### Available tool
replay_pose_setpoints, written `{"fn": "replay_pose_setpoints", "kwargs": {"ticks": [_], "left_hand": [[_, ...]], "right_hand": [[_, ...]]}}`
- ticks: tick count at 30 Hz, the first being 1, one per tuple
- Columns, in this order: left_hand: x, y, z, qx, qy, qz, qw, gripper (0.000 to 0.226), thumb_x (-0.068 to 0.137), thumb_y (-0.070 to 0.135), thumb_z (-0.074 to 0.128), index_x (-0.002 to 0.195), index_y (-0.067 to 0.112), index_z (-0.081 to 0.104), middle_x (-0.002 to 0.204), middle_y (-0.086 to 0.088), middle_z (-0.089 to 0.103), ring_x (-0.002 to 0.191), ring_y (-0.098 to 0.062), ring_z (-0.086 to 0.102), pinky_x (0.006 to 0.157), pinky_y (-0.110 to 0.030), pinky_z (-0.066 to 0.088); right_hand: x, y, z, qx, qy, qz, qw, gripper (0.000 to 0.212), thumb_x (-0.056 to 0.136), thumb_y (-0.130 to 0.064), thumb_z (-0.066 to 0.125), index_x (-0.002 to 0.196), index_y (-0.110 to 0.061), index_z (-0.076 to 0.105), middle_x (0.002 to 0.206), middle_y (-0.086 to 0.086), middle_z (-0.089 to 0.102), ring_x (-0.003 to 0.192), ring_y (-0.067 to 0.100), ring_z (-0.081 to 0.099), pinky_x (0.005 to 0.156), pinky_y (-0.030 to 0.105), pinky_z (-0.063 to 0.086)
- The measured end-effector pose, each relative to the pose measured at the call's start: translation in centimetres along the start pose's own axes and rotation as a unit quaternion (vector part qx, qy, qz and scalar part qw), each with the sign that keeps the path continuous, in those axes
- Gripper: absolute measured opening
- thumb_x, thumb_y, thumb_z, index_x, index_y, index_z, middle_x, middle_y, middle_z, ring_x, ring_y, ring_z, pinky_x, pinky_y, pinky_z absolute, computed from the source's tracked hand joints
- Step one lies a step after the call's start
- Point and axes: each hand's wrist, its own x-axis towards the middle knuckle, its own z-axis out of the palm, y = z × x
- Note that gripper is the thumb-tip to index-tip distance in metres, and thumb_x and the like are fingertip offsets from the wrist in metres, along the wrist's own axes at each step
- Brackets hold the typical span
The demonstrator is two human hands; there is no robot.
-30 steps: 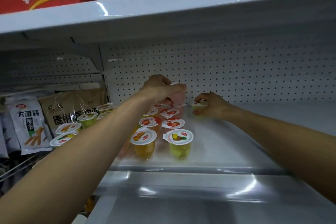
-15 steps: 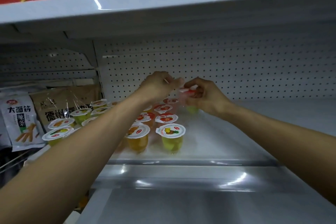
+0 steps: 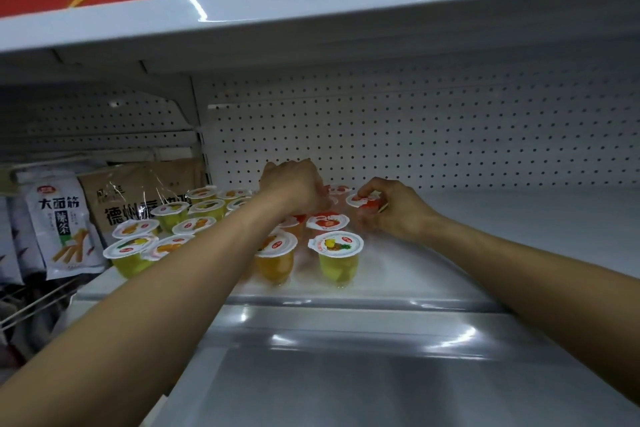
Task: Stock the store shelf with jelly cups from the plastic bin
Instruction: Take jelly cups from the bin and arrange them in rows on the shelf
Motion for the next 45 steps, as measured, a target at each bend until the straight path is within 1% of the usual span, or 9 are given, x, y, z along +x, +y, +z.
{"fn": "replay_pose_setpoints", "kwargs": {"ticks": [5, 8, 11, 19, 22, 25, 34, 42, 45], "left_hand": [[-0.4, -0.2, -0.2, -0.029, -0.019, 0.003, 0.999, 0.032, 0.081, 0.055, 0.067, 0.095, 0.028, 0.076, 0.097, 0.009, 0.073, 0.094, -0.017, 0.063, 0.093, -0.037, 0.033], [-1.1, 0.0, -0.9, -0.029, -0.027, 0.009, 0.999, 0.034, 0.083, 0.055, 0.066, 0.099, 0.026, 0.074, 0.098, 0.007, 0.074, 0.090, -0.017, 0.064, 0.091, -0.035, 0.043], [-2.4, 0.0, -1.9, -0.042, 0.025, 0.015, 0.999, 0.037, 0.083, 0.052, 0.066, 0.111, 0.027, 0.068, 0.111, 0.007, 0.070, 0.102, -0.017, 0.063, 0.091, -0.035, 0.047], [-14.0, 2.0, -3.1, -0.119, 0.217, 0.056, 0.967, 0.028, 0.086, 0.043, 0.066, 0.110, 0.029, 0.067, 0.088, 0.010, 0.069, 0.087, -0.016, 0.064, 0.088, -0.042, 0.048], [-18.8, 1.8, -2.2, -0.155, 0.237, 0.048, 0.958, 0.027, 0.086, 0.041, 0.068, 0.110, 0.029, 0.067, 0.084, 0.014, 0.062, 0.080, -0.013, 0.061, 0.082, -0.042, 0.051], [-23.1, 0.9, -0.9, -0.180, 0.226, 0.026, 0.957, 0.028, 0.083, 0.041, 0.067, 0.108, 0.028, 0.067, 0.083, 0.013, 0.061, 0.073, -0.010, 0.059, 0.076, -0.040, 0.052], [-34.1, -6.8, 4.7, -0.163, 0.066, -0.113, 0.978, 0.030, 0.088, 0.045, 0.065, 0.114, 0.029, 0.064, 0.088, 0.013, 0.061, 0.073, -0.006, 0.057, 0.069, -0.033, 0.052], [-44.4, -20.2, 9.6, -0.172, -0.042, -0.306, 0.935, 0.027, 0.087, 0.046, 0.066, 0.107, 0.028, 0.068, 0.086, 0.013, 0.067, 0.077, -0.008, 0.063, 0.071, -0.033, 0.054], [-48.4, -25.8, 12.4, -0.169, -0.092, -0.359, 0.914, 0.027, 0.088, 0.049, 0.065, 0.106, 0.029, 0.069, 0.090, 0.011, 0.070, 0.080, -0.009, 0.065, 0.073, -0.033, 0.055]], "right_hand": [[0.0, -0.1, -0.2, -0.078, -0.011, -0.007, 0.997, 0.043, 0.079, -0.034, 0.073, 0.120, -0.032, 0.057, 0.123, 0.001, 0.063, 0.103, 0.019, 0.060, 0.084, 0.028, 0.050], [-0.8, -0.7, -0.9, -0.182, 0.005, -0.009, 0.983, 0.053, 0.083, -0.048, 0.065, 0.131, -0.032, 0.049, 0.129, 0.000, 0.059, 0.111, 0.022, 0.058, 0.084, 0.031, 0.047], [-2.3, -1.3, -2.0, -0.235, 0.046, -0.018, 0.971, 0.051, 0.086, -0.049, 0.060, 0.132, -0.030, 0.049, 0.123, 0.001, 0.059, 0.107, 0.024, 0.058, 0.081, 0.033, 0.044], [-10.8, -4.0, -3.6, -0.196, 0.120, -0.139, 0.963, 0.028, 0.091, -0.033, 0.056, 0.118, -0.027, 0.061, 0.112, -0.005, 0.062, 0.095, 0.017, 0.060, 0.077, 0.035, 0.049], [-14.5, -4.6, -3.0, -0.193, 0.137, -0.177, 0.955, 0.028, 0.091, -0.032, 0.058, 0.118, -0.029, 0.060, 0.113, -0.011, 0.061, 0.092, 0.011, 0.059, 0.070, 0.028, 0.042], [-17.6, -5.5, -1.5, -0.154, 0.149, -0.216, 0.953, 0.026, 0.088, -0.033, 0.058, 0.114, -0.029, 0.061, 0.105, -0.011, 0.063, 0.083, 0.009, 0.059, 0.068, 0.032, 0.049], [-23.1, -8.3, 11.6, -0.065, -0.079, -0.254, 0.962, 0.027, 0.088, -0.038, 0.051, 0.114, -0.030, 0.058, 0.103, -0.012, 0.057, 0.073, 0.011, 0.055, 0.067, 0.042, 0.052], [-24.3, -12.6, 27.3, -0.051, -0.282, -0.210, 0.935, 0.021, 0.089, -0.030, 0.059, 0.110, -0.028, 0.062, 0.104, -0.009, 0.063, 0.090, 0.013, 0.059, 0.075, 0.033, 0.050], [-25.2, -13.0, 34.1, -0.030, -0.358, -0.152, 0.921, 0.020, 0.088, -0.026, 0.061, 0.107, -0.025, 0.064, 0.093, -0.011, 0.063, 0.081, 0.008, 0.058, 0.071, 0.030, 0.050]]}}
